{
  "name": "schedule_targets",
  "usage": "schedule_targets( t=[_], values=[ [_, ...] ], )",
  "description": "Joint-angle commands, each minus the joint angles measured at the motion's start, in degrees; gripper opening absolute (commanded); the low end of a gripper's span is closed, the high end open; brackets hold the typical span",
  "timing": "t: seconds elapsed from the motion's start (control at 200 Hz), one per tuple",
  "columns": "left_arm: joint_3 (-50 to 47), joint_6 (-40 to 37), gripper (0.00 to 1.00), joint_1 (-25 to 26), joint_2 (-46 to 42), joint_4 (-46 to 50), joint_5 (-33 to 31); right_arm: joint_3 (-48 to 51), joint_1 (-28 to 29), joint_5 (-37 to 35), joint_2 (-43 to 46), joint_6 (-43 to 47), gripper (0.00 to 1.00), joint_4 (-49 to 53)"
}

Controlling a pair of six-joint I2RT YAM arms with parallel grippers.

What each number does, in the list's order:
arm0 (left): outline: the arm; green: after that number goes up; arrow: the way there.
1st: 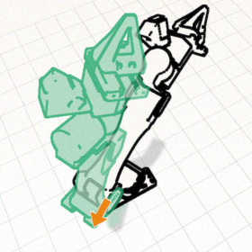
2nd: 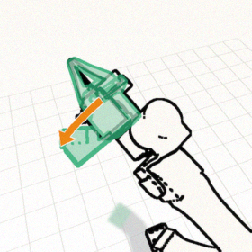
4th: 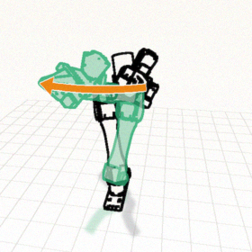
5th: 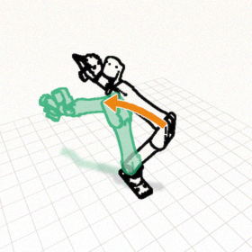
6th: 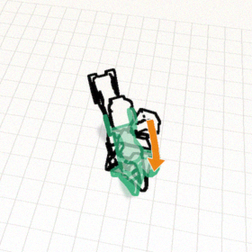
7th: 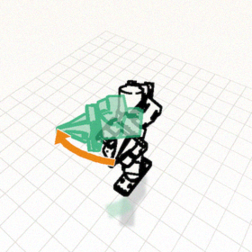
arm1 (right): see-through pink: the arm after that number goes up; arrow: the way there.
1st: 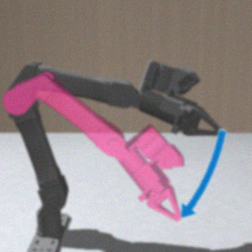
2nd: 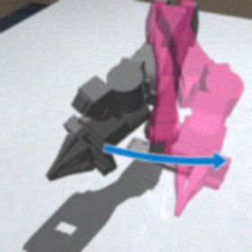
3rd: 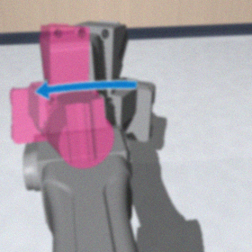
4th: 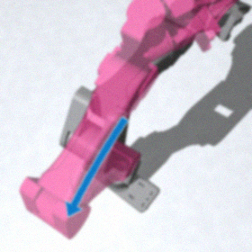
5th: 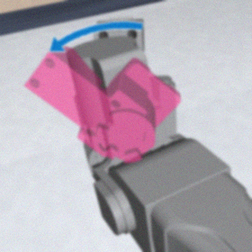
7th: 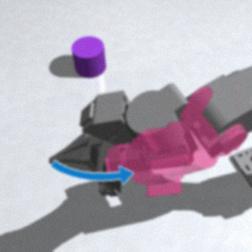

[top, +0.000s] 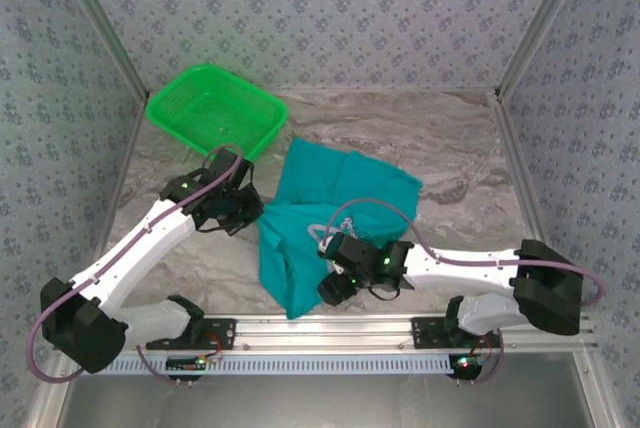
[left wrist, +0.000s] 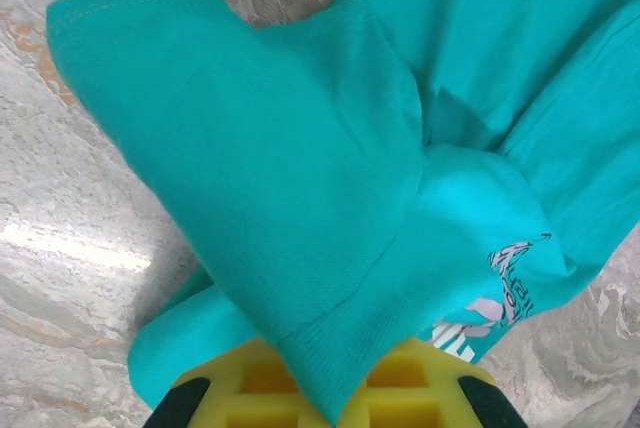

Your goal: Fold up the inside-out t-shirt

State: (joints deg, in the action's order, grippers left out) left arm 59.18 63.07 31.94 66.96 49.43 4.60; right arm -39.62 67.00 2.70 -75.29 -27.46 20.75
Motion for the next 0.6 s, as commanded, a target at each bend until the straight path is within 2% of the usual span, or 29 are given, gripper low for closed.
schedule_targets(
  t=[0.0, 0.145, 0.255, 0.345, 0.435, 0.545, 0.595],
  values=[
    [0.7, -2.4, 0.00, -0.6, -1.0, 1.2, -0.1, 1.3, -3.6, -3.0, 0.7, -2.9, 0.63, -0.1],
    [-4.4, -0.9, 0.00, 1.7, -1.4, -0.9, 1.2, -1.2, -10.7, -3.1, 8.7, 1.3, 0.64, 3.2],
    [-14.8, 3.0, 0.01, 4.2, -3.0, -8.7, 5.5, -4.8, -21.7, -1.6, 11.9, 2.3, 0.65, 4.4],
    [-22.0, 6.0, 0.25, 4.0, -4.8, -13.1, 7.6, -9.1, -29.1, -0.7, 9.1, 4.0, 0.63, 4.7],
    [-25.9, 6.0, 0.38, 2.3, -8.9, -11.5, 6.3, -15.2, -33.6, 0.0, 2.9, 6.7, 0.64, 6.4],
    [-30.5, 4.9, 0.78, -2.7, -16.6, -8.6, 5.1, -23.4, -35.3, 0.6, -6.0, 10.0, 0.64, 8.5],
    [-33.0, 3.3, 0.88, -6.1, -19.7, -10.1, 6.7, -26.7, -35.4, 0.8, -9.6, 11.0, 0.64, 8.9]
  ],
)
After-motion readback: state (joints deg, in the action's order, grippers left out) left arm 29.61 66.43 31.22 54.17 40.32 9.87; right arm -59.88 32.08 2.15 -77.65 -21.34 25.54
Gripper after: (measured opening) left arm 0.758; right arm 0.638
